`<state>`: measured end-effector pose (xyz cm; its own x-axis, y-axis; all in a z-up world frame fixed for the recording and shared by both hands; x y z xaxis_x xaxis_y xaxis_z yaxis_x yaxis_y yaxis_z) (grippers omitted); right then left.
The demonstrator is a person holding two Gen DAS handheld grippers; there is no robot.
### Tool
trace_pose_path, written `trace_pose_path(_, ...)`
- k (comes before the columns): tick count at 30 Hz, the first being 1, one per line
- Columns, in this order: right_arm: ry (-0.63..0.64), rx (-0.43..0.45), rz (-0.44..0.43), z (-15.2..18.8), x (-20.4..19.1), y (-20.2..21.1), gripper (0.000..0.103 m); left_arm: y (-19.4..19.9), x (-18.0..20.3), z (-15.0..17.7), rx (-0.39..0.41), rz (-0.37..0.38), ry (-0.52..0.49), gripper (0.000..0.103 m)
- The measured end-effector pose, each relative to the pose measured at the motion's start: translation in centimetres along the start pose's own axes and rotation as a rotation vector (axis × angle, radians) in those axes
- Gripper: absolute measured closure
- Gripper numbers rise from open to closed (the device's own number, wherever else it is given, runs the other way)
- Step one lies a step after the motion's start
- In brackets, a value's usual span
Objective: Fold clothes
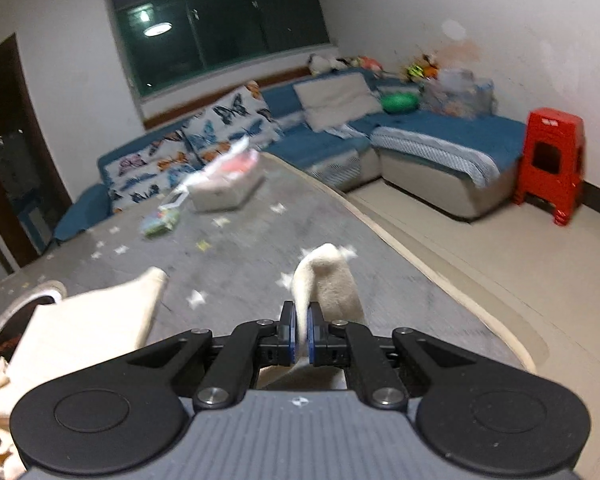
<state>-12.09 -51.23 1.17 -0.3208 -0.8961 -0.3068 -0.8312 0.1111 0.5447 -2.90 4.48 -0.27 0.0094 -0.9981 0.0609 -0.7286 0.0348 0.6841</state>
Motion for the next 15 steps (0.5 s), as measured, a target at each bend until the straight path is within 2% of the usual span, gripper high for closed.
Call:
trace_pose_path(3,-0.003,-0.03,0.026,1.1,1.0,0.2,0.097,0.4,-0.1,-0.1,0.006,-0.004,-0.018,0.099)
trace_pose_path(7,-0.012,-0.05,0.062,2.4,2.3,0.8,0.089,1.2,0.7,-0.1,0.022,0.011,-0.058,0.096)
trace_pose_path(12,0.011,-0.022,0.071,2.0,2.2,2.3,0.088,2.8,4.9,0.7,0.053,0.121,-0.182,0.096)
trace_pose_path(15,0.068,-0.03,-0.006,1.7,-0.3,2.6,0.088,3.4,7.8,1.7,0.055,0.193,-0.257,0.096)
Point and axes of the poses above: each gripper's, at about its wrist camera, not at the fingertips, and y roughly against the way its jaws point, x to its right, z to its underside, the point moved 8 cm from there along -y, roughly the way its jaws point, and after that the axes turned 7 degrees about -z, right-handed, at the moved point
